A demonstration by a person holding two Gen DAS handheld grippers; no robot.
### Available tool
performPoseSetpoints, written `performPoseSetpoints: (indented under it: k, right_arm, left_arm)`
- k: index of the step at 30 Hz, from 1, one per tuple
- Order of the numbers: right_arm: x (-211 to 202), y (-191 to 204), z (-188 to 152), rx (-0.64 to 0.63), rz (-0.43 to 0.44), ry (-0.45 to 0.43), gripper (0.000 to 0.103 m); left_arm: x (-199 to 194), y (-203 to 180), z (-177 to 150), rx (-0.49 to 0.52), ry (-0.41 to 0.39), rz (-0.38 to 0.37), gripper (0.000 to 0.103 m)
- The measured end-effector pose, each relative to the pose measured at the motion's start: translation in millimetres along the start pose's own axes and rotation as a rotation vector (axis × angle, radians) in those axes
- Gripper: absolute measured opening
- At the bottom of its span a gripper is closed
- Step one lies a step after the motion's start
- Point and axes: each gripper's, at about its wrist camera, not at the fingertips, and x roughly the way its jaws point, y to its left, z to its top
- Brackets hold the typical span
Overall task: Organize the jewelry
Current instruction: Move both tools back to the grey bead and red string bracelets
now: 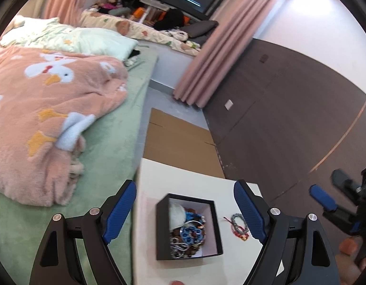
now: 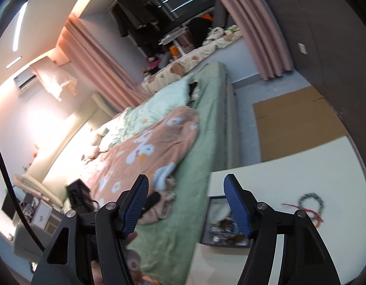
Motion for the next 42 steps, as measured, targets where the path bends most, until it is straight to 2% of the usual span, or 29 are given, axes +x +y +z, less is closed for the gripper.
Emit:
performPoseSetpoints:
  k: [5,8,10,12,15,17,21,27,30,32,33,35,37,39,41,42]
  right_arm:
    - [-16.1,-49.4,-12.7,0.079,-0.063,-0.032,0.071]
    - [-23.7,-85.5,-13.9,0.151,-0.164,-0.024,0.071]
    - [-27.1,-109.5,-17.7,0.218,-0.172,-0.023,0.071]
    - [-25.9,-131.1,-21.6,0.284,-0.192,0.017,0.071]
    - [-23.4,-152.6,-24.3,0.318,-0.270,0.064,0.071]
    - [-22.1,-162.6,-25.5,0.337,-0.288,0.099,0.071]
    - [-20.1,-177.1,-28.9,0.350,-0.338,0.145,0.071]
    - [-9.2,-191.3,-28.8,0.336,-0.374,0.192,0.071]
    - [4.7,-196.7,-29.0,0.313,-0.373,0.239,0.070]
    - [15.5,-198.2,-31.7,0.294,-0.400,0.276,0.070]
    - [21.9,-198.6,-31.9,0.286,-0.419,0.291,0.069]
    - [30.7,-200.5,-33.1,0.278,-0.432,0.313,0.066]
    - [42.7,-202.5,-34.4,0.276,-0.427,0.345,0.056]
    - [54.2,-205.0,-36.1,0.272,-0.435,0.375,0.051]
    - [63.8,-207.5,-37.8,0.271,-0.443,0.396,0.050]
    - [69.1,-208.0,-38.8,0.265,-0.451,0.406,0.046]
  left_arm:
    - [17.9,-31.7,-12.9,0.077,0.041,-0.023,0.085]
    - [28.1,-51.1,-23.0,0.114,0.061,-0.061,0.085]
    - [36.6,-64.2,-29.8,0.145,0.076,-0.067,0.085]
    - [45.4,-74.5,-35.4,0.167,0.090,-0.076,0.085]
    - [58.3,-88.0,-43.5,0.190,0.115,-0.088,0.085]
    - [64.1,-95.4,-47.3,0.204,0.122,-0.092,0.084]
    - [76.7,-110.4,-52.7,0.237,0.131,-0.095,0.084]
    - [99.1,-119.8,-59.3,0.273,0.175,-0.079,0.066]
    - [110.8,-119.1,-59.8,0.288,0.187,-0.038,0.058]
    - [118.1,-117.0,-59.3,0.291,0.195,-0.015,0.046]
    - [122.3,-115.4,-58.7,0.290,0.204,-0.011,0.045]
    - [128.5,-112.7,-57.3,0.281,0.214,-0.014,0.045]
    - [132.4,-110.0,-54.6,0.278,0.213,-0.010,0.045]
    - [136.2,-107.1,-50.7,0.277,0.211,-0.005,0.045]
    - [139.9,-102.9,-47.0,0.268,0.213,-0.003,0.045]
    - [141.7,-101.3,-45.4,0.263,0.216,-0.002,0.045]
